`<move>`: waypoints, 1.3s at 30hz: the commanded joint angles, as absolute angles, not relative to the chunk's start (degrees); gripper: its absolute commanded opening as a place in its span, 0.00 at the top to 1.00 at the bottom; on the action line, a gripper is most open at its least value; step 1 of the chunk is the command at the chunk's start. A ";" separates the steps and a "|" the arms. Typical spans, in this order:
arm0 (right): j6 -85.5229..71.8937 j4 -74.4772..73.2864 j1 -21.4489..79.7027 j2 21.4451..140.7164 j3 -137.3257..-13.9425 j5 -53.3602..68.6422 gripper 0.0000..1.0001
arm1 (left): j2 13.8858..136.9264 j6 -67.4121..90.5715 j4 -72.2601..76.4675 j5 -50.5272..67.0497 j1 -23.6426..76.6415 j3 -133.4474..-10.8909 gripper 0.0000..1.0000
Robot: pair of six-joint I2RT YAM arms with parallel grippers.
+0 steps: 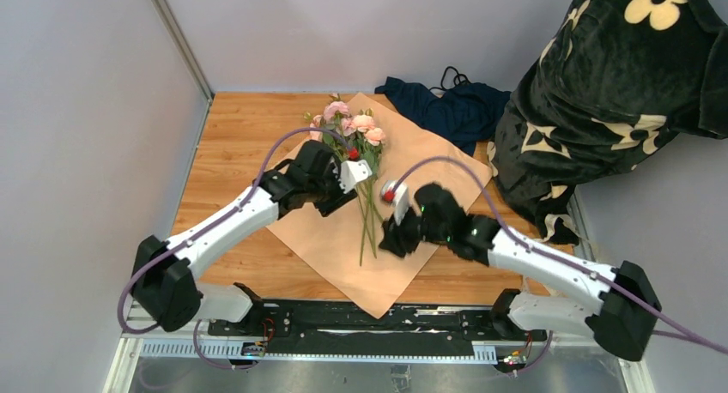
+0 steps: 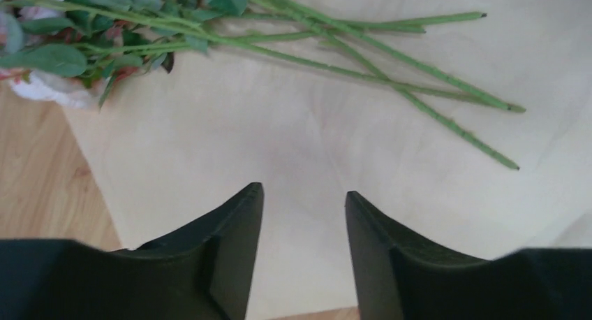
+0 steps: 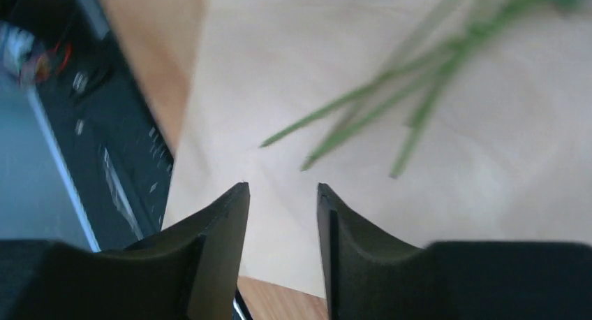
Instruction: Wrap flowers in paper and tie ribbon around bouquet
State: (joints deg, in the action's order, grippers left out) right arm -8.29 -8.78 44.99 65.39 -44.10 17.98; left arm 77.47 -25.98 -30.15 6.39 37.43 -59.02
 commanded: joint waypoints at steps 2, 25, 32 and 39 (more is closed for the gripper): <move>20.53 -9.55 68.36 54.73 -32.16 20.10 0.42 | 69.02 -27.68 -36.26 5.60 34.70 -56.49 0.36; 29.65 17.90 82.63 70.76 -19.72 6.13 0.38 | 63.47 -26.10 -38.19 4.48 34.45 -53.33 0.25; 27.01 13.05 77.09 62.74 -21.36 7.13 1.00 | 61.99 -29.35 -39.31 9.56 34.38 -53.04 0.25; 29.30 14.24 61.31 62.41 -25.94 20.45 1.00 | 64.25 -31.31 -43.49 26.96 34.44 -56.30 0.25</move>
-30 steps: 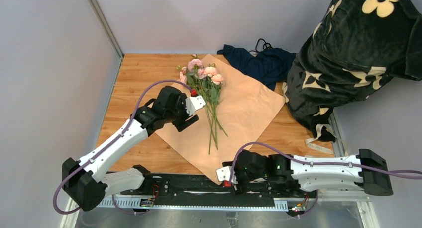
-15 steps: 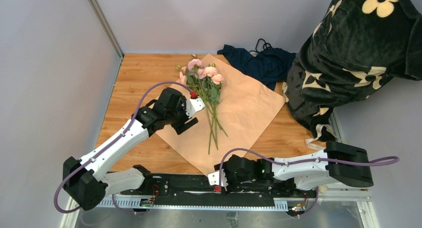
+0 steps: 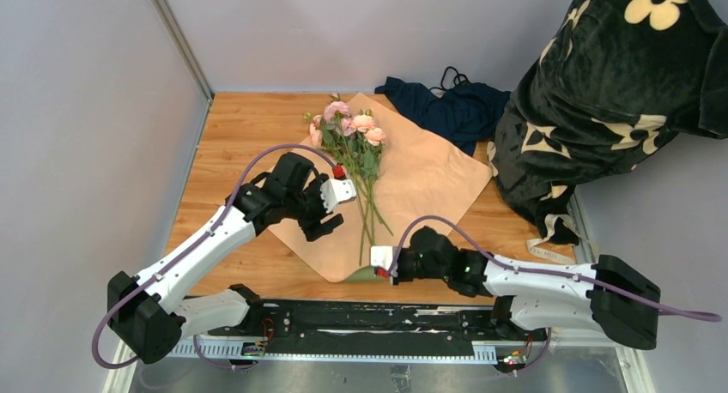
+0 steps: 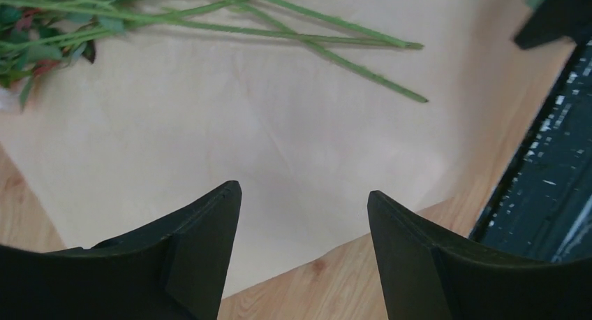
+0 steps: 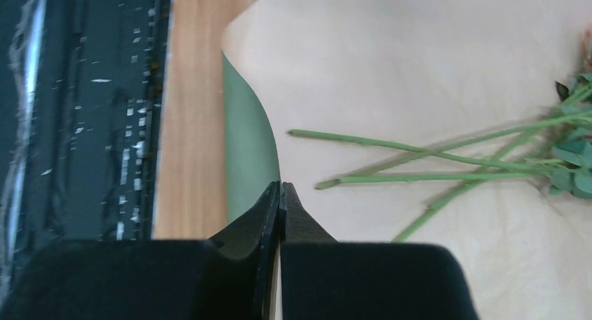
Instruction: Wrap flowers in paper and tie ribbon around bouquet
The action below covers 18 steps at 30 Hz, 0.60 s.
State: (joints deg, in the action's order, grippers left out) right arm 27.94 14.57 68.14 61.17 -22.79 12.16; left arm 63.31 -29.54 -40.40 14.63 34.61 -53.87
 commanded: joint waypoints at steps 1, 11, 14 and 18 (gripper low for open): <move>30.52 14.40 58.65 63.70 -27.37 21.74 1.00 | 64.80 -31.90 -43.49 30.15 34.38 -56.33 0.25; 38.20 12.80 47.42 75.22 -40.54 32.82 1.00 | 71.69 -31.03 -36.66 35.83 34.40 -54.26 0.00; 39.01 12.74 46.08 76.52 -42.40 34.57 1.00 | 74.02 -27.21 -31.25 31.95 34.42 -53.64 0.00; 39.45 12.48 44.82 76.70 -43.08 35.90 1.00 | 77.42 -24.16 -25.67 28.59 34.44 -53.05 0.01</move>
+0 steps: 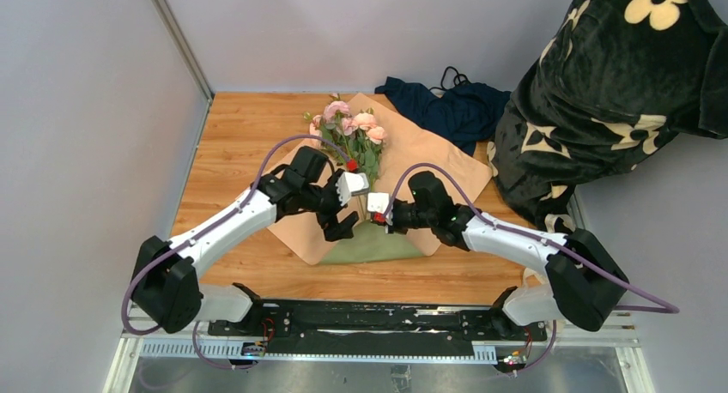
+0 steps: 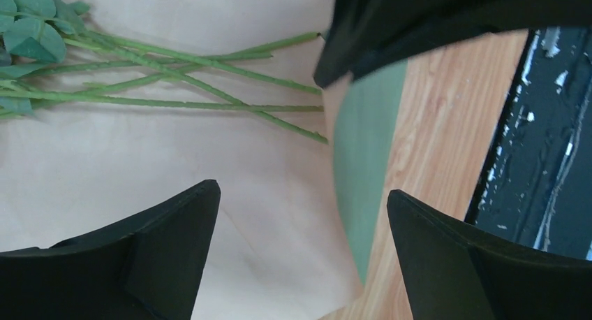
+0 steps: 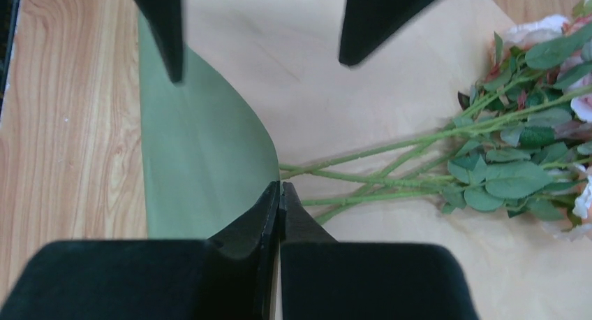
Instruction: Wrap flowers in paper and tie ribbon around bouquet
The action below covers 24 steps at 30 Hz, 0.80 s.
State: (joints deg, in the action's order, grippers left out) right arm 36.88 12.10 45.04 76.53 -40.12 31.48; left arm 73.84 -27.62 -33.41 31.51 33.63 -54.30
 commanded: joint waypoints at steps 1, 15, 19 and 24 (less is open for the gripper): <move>39.40 12.52 44.45 76.46 -42.96 36.10 1.00 | 78.26 -23.65 -25.27 28.69 34.44 -53.08 0.01; 36.03 15.10 41.29 74.62 -41.91 40.47 1.00 | 79.34 -15.50 -14.18 37.25 33.30 -47.49 0.37; 35.91 13.22 41.21 75.05 -42.69 39.80 1.00 | 80.66 -15.43 -16.05 37.89 33.26 -48.47 0.92; 24.85 14.49 38.79 74.98 -42.98 34.77 0.74 | 81.89 -9.21 -11.85 26.29 32.96 -48.96 1.00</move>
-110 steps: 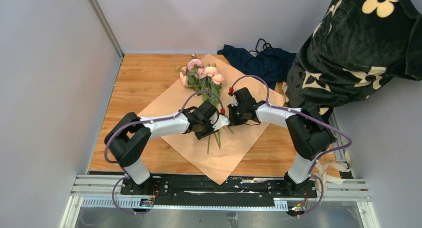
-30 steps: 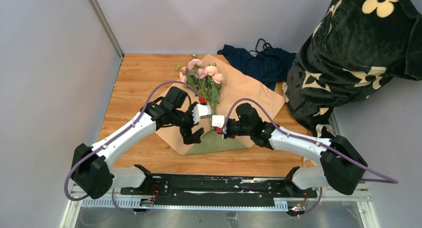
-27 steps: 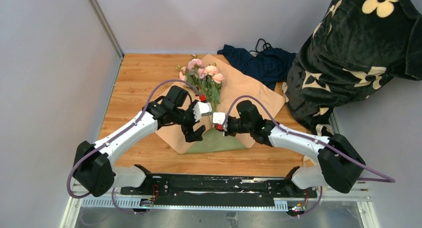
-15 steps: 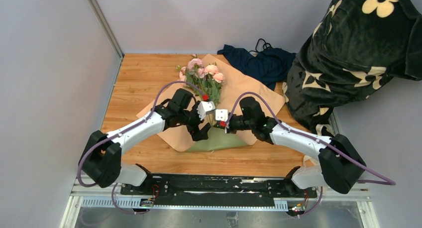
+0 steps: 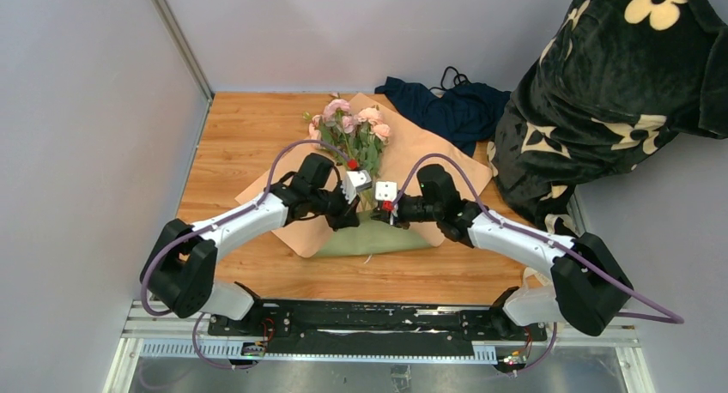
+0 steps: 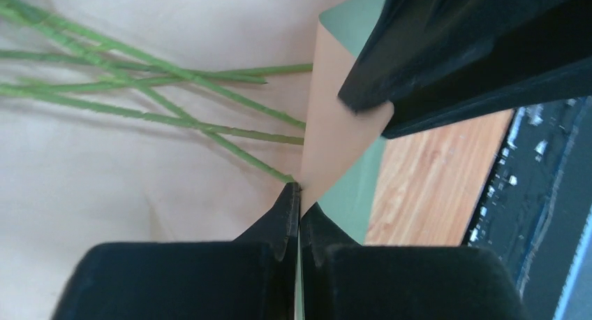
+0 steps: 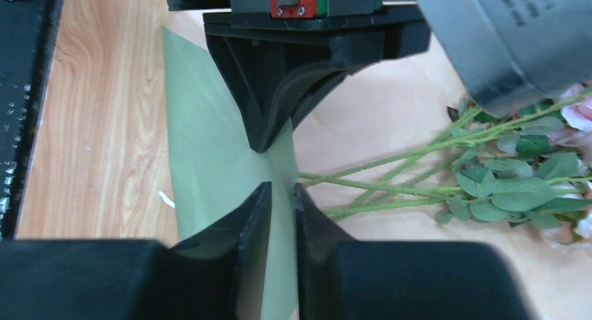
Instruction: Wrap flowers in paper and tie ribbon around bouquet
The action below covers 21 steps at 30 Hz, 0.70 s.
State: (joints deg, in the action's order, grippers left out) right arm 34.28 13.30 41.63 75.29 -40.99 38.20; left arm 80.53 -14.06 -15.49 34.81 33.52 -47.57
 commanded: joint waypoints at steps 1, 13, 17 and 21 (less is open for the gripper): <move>20.56 14.61 38.13 74.90 -43.05 33.37 0.67 | 82.78 -8.36 -11.48 24.39 32.52 -49.29 1.00; -6.50 0.23 35.97 75.39 -41.37 20.58 0.68 | 98.98 -0.72 -14.59 18.49 28.39 -55.60 1.00; -9.41 8.53 41.11 78.53 -38.15 24.49 0.88 | 102.34 -0.31 -16.19 18.15 28.39 -57.26 1.00; -14.15 11.08 40.66 86.01 -38.25 22.78 0.95 | 102.61 -0.34 -16.23 17.58 28.34 -57.09 1.00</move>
